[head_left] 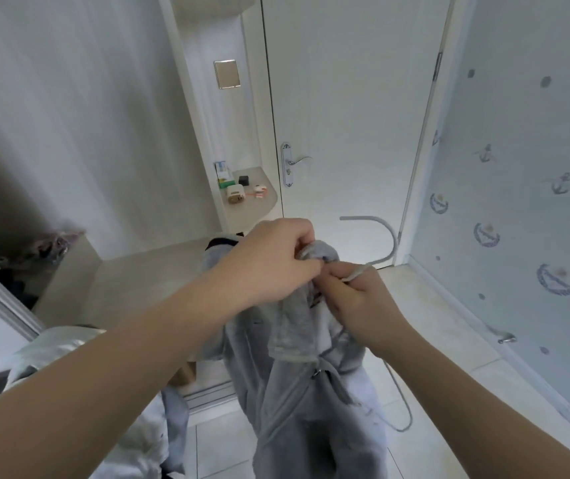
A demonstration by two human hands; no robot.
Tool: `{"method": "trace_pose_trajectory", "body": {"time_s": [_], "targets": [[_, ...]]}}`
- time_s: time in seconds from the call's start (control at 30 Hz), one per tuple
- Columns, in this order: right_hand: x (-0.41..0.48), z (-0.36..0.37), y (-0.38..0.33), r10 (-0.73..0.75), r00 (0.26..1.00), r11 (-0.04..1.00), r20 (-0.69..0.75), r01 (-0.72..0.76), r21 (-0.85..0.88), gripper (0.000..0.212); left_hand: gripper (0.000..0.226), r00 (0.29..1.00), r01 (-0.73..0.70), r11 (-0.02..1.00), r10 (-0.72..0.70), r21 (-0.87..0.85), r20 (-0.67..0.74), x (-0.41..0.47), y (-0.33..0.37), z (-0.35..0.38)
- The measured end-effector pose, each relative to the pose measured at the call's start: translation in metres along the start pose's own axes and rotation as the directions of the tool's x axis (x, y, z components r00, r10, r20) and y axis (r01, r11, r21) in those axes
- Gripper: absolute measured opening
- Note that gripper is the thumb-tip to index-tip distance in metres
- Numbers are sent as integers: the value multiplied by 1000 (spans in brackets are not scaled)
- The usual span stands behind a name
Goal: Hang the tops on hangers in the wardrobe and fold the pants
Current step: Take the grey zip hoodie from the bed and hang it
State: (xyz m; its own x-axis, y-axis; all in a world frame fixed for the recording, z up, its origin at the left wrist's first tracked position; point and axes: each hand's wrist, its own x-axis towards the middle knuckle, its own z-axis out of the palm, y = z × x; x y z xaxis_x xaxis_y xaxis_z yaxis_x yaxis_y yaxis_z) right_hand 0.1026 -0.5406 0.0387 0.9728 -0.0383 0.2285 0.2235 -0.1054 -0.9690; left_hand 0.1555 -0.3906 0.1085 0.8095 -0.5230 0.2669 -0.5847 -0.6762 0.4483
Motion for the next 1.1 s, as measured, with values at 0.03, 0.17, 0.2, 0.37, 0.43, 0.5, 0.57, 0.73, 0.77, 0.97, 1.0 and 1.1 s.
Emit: {"method": "trace_pose_trajectory", "body": {"time_s": [0.03, 0.17, 0.2, 0.37, 0.43, 0.5, 0.57, 0.73, 0.77, 0.97, 1.0, 1.1], "targets": [[-1, -3, 0, -8, 1000, 1000, 22, 9, -20, 45, 18, 999, -43, 994, 46, 101, -26, -2, -4, 0], [-13, -15, -1, -64, 995, 997, 74, 66, -31, 32, 43, 973, -228, 931, 205, 286, 106, -12, -20, -2], [-14, -16, -2, -75, 995, 997, 65, 77, -22, 30, 44, 966, -231, 941, 190, 247, 178, -16, -21, 0], [-14, -23, -5, -113, 993, 993, -20, 114, 33, 21, 54, 962, -262, 925, 228, 275, 152, -35, -28, 17], [-18, -27, -1, -175, 982, 984, -67, 171, -53, 14, 56, 977, -210, 958, 198, 198, 79, -43, -34, 25], [-25, -36, 9, -304, 942, 920, -142, 251, -301, 13, 44, 994, -98, 993, 101, 61, -51, -50, -43, 33], [-36, -45, 22, -412, 897, 845, -161, 310, -434, 19, 23, 982, -4, 998, -7, -60, -190, -58, -52, 41], [-69, -24, 64, -62, 991, 952, 115, 93, -291, 37, 20, 907, 12, 942, -151, -335, -392, -79, -45, 59], [-72, -14, 71, 10, 981, 954, 195, 48, -295, 44, 22, 902, 5, 930, -162, -366, -399, -83, -43, 62], [-74, 30, 97, 87, 907, 889, 413, 117, -443, 11, 26, 883, 60, 873, -273, -483, -383, -105, -48, 73], [-75, 33, 103, 99, 900, 869, 425, 129, -477, 15, 26, 878, 76, 869, -290, -489, -381, -108, -49, 75], [-79, 35, 122, 152, 870, 841, 469, 136, -524, 18, 22, 849, 120, 861, -347, -494, -399, -116, -54, 79]]}}
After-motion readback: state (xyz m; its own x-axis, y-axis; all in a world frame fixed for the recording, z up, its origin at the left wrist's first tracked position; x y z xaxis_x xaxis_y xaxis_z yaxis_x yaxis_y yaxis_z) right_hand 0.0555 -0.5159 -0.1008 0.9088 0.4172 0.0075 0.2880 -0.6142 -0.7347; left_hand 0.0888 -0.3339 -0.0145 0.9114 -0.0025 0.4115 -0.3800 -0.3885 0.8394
